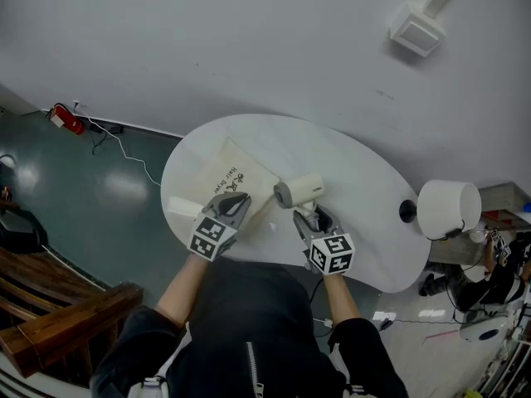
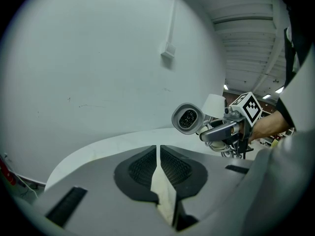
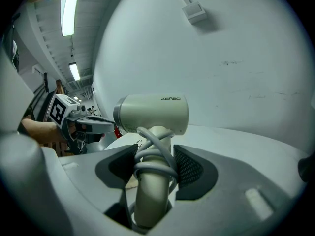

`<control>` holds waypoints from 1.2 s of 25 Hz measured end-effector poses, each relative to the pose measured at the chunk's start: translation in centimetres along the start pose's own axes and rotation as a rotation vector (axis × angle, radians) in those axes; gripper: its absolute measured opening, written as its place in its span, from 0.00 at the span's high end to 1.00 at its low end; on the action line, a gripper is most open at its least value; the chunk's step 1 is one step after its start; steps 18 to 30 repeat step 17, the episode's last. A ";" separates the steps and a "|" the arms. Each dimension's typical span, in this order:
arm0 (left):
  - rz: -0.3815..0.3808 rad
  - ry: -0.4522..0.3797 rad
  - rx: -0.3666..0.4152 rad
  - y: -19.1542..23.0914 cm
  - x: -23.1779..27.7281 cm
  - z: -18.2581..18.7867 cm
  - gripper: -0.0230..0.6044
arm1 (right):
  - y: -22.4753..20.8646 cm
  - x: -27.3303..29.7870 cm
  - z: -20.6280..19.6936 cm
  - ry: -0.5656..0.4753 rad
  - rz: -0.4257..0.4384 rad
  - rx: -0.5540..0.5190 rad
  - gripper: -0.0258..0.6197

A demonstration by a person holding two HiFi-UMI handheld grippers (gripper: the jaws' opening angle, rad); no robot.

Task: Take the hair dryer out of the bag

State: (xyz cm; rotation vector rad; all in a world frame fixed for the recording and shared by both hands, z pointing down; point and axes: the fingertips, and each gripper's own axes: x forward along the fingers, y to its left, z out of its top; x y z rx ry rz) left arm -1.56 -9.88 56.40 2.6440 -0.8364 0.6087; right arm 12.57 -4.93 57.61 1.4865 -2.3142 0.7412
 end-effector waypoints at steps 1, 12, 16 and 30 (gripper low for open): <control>0.000 0.000 0.000 0.0 0.0 0.0 0.91 | 0.0 -0.1 0.1 -0.003 -0.002 -0.002 0.62; -0.005 0.007 0.004 -0.2 0.0 -0.2 0.91 | -0.1 -1.4 1.3 -0.041 -0.015 -0.010 0.62; -0.009 0.012 0.005 -0.3 0.1 -0.3 0.91 | -0.1 -1.5 1.5 -0.046 -0.018 -0.016 0.62; -0.010 0.014 0.005 -0.3 0.1 -0.3 0.91 | -0.2 -1.5 1.6 -0.046 -0.019 -0.017 0.62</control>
